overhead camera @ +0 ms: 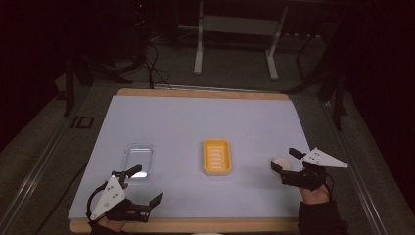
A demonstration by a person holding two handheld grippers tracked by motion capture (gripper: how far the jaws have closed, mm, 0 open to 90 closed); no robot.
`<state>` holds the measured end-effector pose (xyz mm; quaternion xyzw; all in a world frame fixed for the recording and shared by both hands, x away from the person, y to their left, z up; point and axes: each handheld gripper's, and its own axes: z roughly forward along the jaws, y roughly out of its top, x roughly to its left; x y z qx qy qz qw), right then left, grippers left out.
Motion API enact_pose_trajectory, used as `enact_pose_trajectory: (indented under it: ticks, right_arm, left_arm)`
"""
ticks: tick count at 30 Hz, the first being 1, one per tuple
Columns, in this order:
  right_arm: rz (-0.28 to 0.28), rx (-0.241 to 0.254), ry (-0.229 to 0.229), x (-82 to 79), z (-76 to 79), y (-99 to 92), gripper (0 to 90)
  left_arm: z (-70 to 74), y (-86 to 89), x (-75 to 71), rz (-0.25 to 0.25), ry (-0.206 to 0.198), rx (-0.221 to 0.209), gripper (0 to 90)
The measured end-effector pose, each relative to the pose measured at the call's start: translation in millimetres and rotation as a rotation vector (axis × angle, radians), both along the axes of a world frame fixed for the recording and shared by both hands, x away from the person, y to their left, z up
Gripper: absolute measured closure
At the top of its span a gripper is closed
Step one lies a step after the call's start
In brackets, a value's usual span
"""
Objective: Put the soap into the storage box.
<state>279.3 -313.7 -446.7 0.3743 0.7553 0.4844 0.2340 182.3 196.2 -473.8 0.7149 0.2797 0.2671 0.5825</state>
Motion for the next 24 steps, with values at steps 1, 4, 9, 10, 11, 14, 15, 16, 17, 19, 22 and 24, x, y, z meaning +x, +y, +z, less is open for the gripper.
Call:
enact_pose_trajectory:
  ticks: [1, 4, 9, 10, 11, 14, 15, 16, 17, 19, 22, 24]
  right_arm:
    - [0.012, -0.003, 0.001, 0.5, 0.2, 0.0, 13.4]
    - [0.044, -0.022, -0.016, 2.1, 1.0, 0.7, 13.1]
    - [0.122, -0.014, 0.030, 8.3, 1.4, 0.3, 12.9]
    - [0.162, -0.024, 0.063, 11.5, 1.4, 0.3, 13.1]
    - [0.196, -0.023, 0.081, 13.6, 1.5, 0.1, 13.1]
    - [0.252, -0.054, 0.097, 17.8, 4.3, -2.5, 12.9]
    - [0.286, -0.050, 0.121, 19.8, 5.7, -4.2, 13.0]
    - [0.302, -0.063, 0.127, 21.2, 6.7, -5.8, 12.9]
    - [0.324, -0.084, 0.131, 22.8, 7.0, -7.2, 12.7]
    - [0.388, -0.120, 0.159, 26.1, 6.0, -8.7, 12.5]
    - [0.447, -0.199, 0.221, 30.2, 1.7, -6.7, 12.5]
    - [0.484, -0.246, 0.268, 32.6, -1.2, -4.2, 12.5]
  left_arm:
    - [0.0, 0.0, 0.0, 0.000, 0.000, 0.000, 0.1]
    - [-0.1, -0.2, 0.1, 0.004, 0.002, 0.007, 0.1]
    - [-0.4, 0.0, 0.3, 0.005, 0.004, 0.005, 0.0]
    - [-0.4, -0.2, 0.4, 0.004, 0.004, 0.006, 0.0]
    - [-0.5, -0.1, 0.6, 0.005, 0.004, 0.006, 0.1]
    - [-1.2, 0.4, 2.0, 0.004, 0.011, 0.011, 0.1]
    - [-1.4, 0.4, 2.2, 0.003, 0.014, 0.010, 0.1]
    - [-1.4, 0.4, 2.2, 0.003, 0.014, 0.010, 0.0]
    - [-1.5, 0.6, 2.5, 0.005, 0.015, 0.012, 0.0]
    - [-1.5, 0.6, 2.8, 0.006, 0.016, 0.012, 0.1]
    - [-2.0, 0.3, 3.4, 0.005, 0.017, 0.011, 0.1]
    - [-2.2, 0.3, 3.5, 0.005, 0.018, 0.014, 0.1]
